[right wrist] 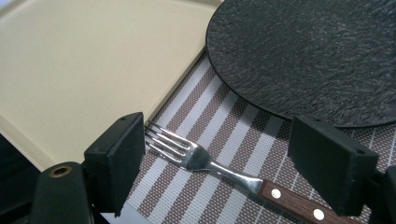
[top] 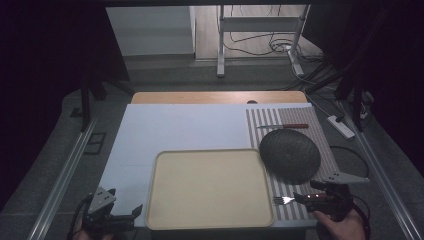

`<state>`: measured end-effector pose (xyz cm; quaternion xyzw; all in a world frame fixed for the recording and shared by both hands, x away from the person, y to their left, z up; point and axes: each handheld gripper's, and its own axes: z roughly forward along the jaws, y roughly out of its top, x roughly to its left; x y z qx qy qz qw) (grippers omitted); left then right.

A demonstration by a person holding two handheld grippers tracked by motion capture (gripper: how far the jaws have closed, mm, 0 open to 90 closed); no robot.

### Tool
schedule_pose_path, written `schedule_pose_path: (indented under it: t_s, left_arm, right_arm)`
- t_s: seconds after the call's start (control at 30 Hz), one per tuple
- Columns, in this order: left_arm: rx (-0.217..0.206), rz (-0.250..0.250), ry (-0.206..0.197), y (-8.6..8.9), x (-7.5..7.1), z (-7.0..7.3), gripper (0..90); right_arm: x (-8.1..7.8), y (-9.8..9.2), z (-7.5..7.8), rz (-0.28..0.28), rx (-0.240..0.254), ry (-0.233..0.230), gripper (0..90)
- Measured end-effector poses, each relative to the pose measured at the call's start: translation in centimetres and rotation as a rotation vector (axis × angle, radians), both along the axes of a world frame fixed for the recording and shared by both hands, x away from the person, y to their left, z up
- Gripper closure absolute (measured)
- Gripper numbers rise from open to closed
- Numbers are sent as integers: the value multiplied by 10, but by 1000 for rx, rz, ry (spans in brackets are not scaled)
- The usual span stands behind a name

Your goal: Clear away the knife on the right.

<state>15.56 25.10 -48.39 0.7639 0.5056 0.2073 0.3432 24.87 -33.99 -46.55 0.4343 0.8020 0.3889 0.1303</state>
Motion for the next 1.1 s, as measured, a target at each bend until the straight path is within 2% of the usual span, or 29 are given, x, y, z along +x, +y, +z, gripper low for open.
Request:
schedule_pose_path:
  t_s: [0.4,0.8,1.0,1.1]
  left_arm:
    - [18,-12,3,-2,0,0,0]
    - [12,-12,-1,-1,0,0,0]
    - [10,-11,0,-1,0,0,0]
    - [11,-11,0,-1,0,0,0]
  right_arm:
    - [1,2,-1,7,-15,14,146]
    - [1,2,0,-20,-24,10,151]
    - [3,6,0,-14,-55,33,143]
    - [4,8,1,-11,-71,23,140]
